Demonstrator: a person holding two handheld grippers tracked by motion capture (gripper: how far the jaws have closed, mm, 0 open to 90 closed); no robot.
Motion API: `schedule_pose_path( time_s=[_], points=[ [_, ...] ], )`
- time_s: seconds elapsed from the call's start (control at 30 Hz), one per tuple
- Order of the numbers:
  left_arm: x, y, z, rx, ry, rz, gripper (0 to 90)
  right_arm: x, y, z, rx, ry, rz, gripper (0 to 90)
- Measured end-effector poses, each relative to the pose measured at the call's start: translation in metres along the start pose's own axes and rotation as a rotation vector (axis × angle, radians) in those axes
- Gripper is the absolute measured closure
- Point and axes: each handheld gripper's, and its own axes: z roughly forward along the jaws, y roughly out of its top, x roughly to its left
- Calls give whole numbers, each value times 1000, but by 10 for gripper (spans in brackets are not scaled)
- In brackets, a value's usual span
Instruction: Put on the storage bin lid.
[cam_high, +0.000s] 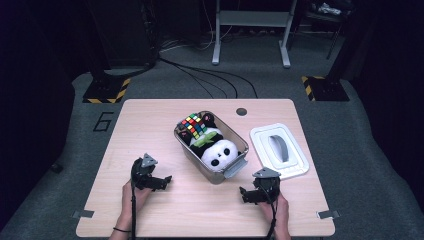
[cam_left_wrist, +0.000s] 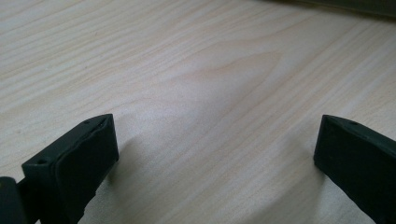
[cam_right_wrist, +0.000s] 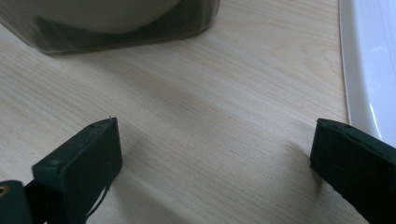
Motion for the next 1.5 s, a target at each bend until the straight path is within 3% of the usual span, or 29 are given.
schedule_pose_path(
  time_s=[0.3, 0.43, 0.47, 0.6, 0.63, 0.77, 1.03, 1.23, 1.4, 1.5],
  points=[
    [0, 0, 0, -1, 1, -2, 0, -1, 0, 0, 0, -2, 6, 16],
    [0, 0, 0, -1, 1, -2, 0, -5, 2, -1, 8, 18, -12, 24],
    [0, 0, 0, -1, 1, -1, 0, -5, 3, -1, 15, 27, 11, 17],
    [0, 0, 1, -4, -3, 7, 0, -9, 6, -5, 25, 4, 11, 9],
    [0, 0, 0, -2, -1, 10, 0, -13, 7, -8, 14, -4, -1, 8],
    [0, 0, 1, -4, -4, 10, 0, -30, 18, -21, -18, -31, 39, 13],
    [0, 1, 0, 2, -5, 13, 0, -77, 47, -33, -41, -146, 89, 5],
    [0, 1, 1, 2, -6, 14, 0, -108, 63, -27, -16, -192, 140, 0],
    [0, 1, 1, 1, -6, 17, 0, -124, 69, -14, 14, -216, 181, 5],
    [0, 1, 1, 1, -7, 17, 0, -134, 72, -5, 32, -219, 200, 74]
  ],
)
